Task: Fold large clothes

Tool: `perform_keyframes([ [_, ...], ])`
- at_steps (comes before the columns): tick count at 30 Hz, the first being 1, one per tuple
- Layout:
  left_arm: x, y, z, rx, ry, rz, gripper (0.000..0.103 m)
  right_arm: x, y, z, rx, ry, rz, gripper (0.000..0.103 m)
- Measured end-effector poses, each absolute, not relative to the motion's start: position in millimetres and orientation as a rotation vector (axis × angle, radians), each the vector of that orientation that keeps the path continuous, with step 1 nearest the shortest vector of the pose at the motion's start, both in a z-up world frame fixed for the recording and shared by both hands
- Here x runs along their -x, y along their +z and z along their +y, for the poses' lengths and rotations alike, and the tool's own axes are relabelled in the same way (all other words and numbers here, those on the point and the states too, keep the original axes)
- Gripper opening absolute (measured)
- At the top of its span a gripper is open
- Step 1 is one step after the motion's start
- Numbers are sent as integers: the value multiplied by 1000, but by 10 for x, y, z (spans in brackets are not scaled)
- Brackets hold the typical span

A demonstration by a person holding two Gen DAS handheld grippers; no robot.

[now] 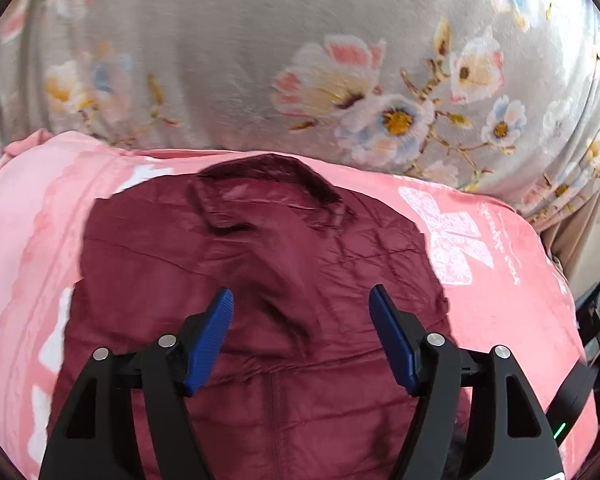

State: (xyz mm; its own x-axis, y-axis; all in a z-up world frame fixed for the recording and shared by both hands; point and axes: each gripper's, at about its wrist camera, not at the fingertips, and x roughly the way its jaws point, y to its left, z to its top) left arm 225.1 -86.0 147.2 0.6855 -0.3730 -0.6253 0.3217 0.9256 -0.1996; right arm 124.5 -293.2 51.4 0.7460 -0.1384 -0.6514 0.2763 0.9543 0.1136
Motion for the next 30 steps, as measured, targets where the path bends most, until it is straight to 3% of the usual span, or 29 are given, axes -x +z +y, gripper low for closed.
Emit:
perform_keyframes([
  [5,-2288,1345,-236,149,-292,742,72,-1445,619,-2972,-280,-159,675,76],
  [10,-2634,978,550,331,-176,882,72,-1836,624,-2865,-377,-83,705,78],
  [20,-2884,472,1173,438,-44,965,71,-2487,412,-2146,-175,-87,794,85],
  [22,-2891,438,1217,435,-36,970,71,-2531,397,-2262,-107,-217,765,84],
  [30,-3007,478,1458,520,-56,953,71,-2151,325,-3380,-472,-336,745,84],
])
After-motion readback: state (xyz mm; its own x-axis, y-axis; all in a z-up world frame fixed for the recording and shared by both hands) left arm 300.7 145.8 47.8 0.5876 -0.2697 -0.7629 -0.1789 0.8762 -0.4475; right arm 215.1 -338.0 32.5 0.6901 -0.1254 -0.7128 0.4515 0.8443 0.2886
